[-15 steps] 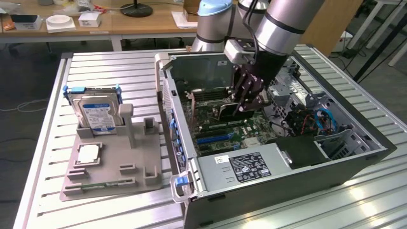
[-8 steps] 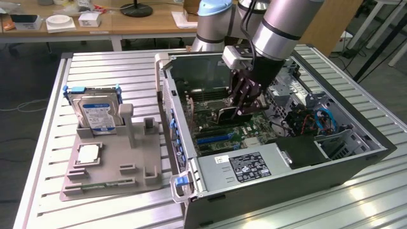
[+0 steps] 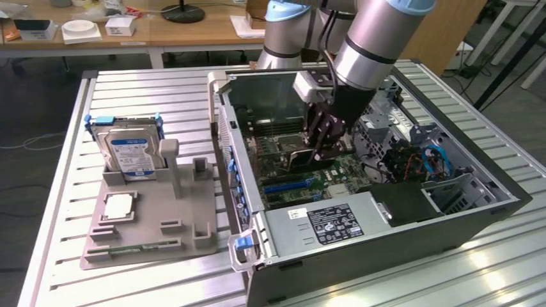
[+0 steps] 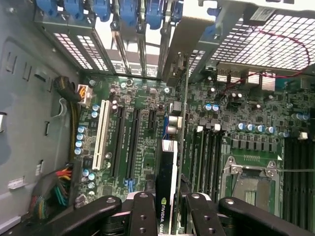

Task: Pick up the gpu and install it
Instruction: 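Insert the gpu into the slot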

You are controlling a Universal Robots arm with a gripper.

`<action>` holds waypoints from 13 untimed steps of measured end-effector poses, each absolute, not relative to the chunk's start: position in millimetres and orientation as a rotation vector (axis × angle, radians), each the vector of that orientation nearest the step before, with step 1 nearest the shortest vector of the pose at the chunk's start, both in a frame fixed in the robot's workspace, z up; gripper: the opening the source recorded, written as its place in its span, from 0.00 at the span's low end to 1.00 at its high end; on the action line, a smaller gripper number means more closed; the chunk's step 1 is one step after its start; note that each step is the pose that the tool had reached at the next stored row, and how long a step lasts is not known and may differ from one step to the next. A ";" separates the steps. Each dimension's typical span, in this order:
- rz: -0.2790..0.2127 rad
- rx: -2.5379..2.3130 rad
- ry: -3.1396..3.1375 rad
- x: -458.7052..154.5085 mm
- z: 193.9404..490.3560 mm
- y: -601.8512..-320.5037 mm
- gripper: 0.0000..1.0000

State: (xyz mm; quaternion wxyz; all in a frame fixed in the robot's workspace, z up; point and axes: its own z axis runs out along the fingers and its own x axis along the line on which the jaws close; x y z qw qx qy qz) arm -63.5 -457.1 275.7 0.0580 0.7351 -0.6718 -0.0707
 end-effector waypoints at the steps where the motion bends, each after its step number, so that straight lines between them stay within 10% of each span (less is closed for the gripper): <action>1: -0.214 2.228 -2.035 -64.1 273.9 -457.1 0.28; 13: -0.207 2.229 -2.035 -74.1 258.6 -457.1 0.28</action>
